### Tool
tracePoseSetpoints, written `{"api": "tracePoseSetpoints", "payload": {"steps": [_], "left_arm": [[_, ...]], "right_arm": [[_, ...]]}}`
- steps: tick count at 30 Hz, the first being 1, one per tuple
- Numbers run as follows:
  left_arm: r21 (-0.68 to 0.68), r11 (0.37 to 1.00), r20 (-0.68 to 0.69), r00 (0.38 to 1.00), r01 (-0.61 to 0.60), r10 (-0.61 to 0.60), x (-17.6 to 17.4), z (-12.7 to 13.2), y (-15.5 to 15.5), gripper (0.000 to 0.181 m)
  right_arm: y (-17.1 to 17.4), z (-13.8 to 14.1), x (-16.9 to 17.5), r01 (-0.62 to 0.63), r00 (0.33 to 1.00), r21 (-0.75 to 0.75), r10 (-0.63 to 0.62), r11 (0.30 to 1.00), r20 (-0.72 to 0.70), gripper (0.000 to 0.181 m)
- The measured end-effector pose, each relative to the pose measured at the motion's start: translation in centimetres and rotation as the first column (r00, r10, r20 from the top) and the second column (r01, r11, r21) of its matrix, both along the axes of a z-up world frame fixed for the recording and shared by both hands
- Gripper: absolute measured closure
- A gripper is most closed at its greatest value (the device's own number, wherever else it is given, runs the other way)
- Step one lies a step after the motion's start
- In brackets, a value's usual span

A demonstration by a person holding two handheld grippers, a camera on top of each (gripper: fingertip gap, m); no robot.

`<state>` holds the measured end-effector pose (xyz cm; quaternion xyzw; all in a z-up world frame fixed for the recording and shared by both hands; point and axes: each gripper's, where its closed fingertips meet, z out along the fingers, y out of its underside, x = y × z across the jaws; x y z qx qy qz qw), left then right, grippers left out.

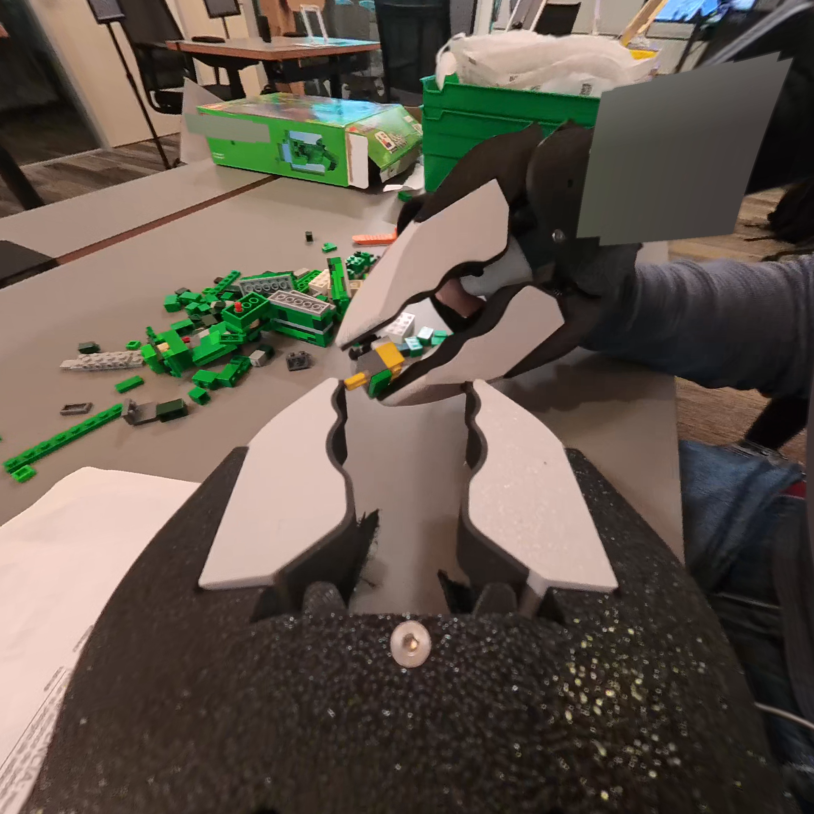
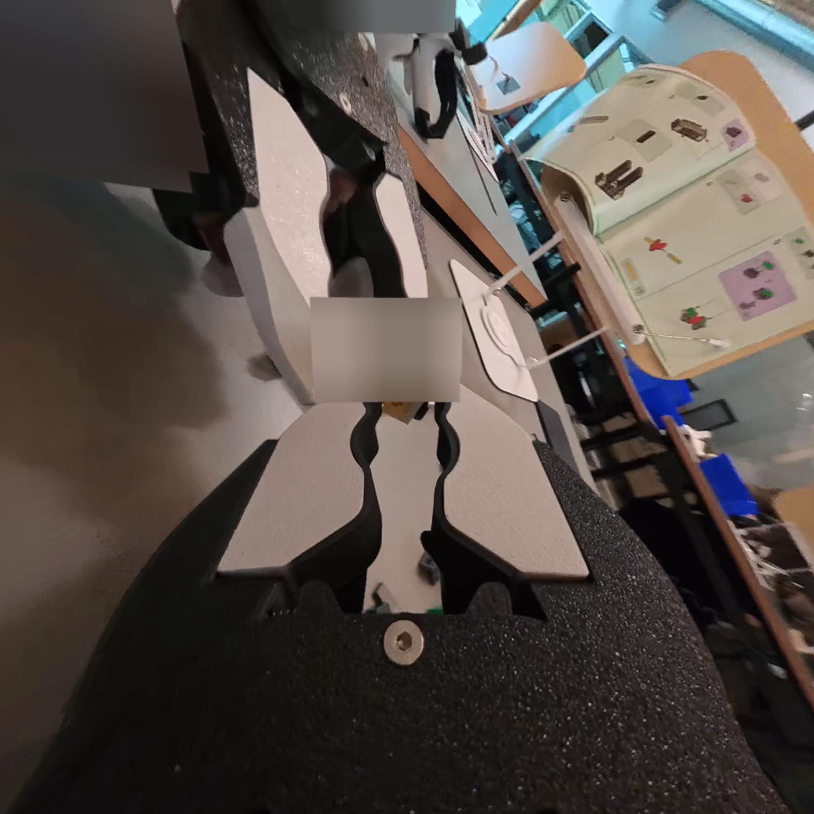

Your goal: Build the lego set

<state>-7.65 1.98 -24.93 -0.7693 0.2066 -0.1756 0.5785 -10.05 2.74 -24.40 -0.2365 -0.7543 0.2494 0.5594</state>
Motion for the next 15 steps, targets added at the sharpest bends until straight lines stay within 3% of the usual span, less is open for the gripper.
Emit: {"api": "tracePoseSetpoints", "payload": {"steps": [2,4,7,12,15], "left_arm": [[0.003,0.999,-0.015,0.999,-0.038,0.038,-0.2,-0.1,0.3,0.13],[0.014,0.998,-0.002,0.998,-0.065,0.065,-0.1,0.1,0.5,0.144],[0.029,0.997,0.02,0.997,-0.073,0.072,0.1,0.2,0.6,0.145],[0.029,0.997,0.076,0.995,-0.072,0.069,-0.2,0.4,0.6,0.129],[0.02,0.999,0.089,0.995,-0.042,0.04,-0.2,0.5,0.3,0.128]], "right_arm": [[0.6,0.1,-0.1,0.037,0.999,0.037,-0.036,0.999,-0.027,0.158],[1.1,0.3,0.0,0.063,0.997,0.062,-0.06,0.996,-0.054,0.158],[1.1,0.4,0.2,0.06,0.996,0.094,-0.054,0.994,-0.068,0.158],[0.6,-0.5,0.3,0.029,0.999,0.183,-0.022,0.983,-0.042,0.158],[0.4,-0.7,0.3,0.019,0.999,0.18,-0.013,0.984,-0.037,0.158]]}}
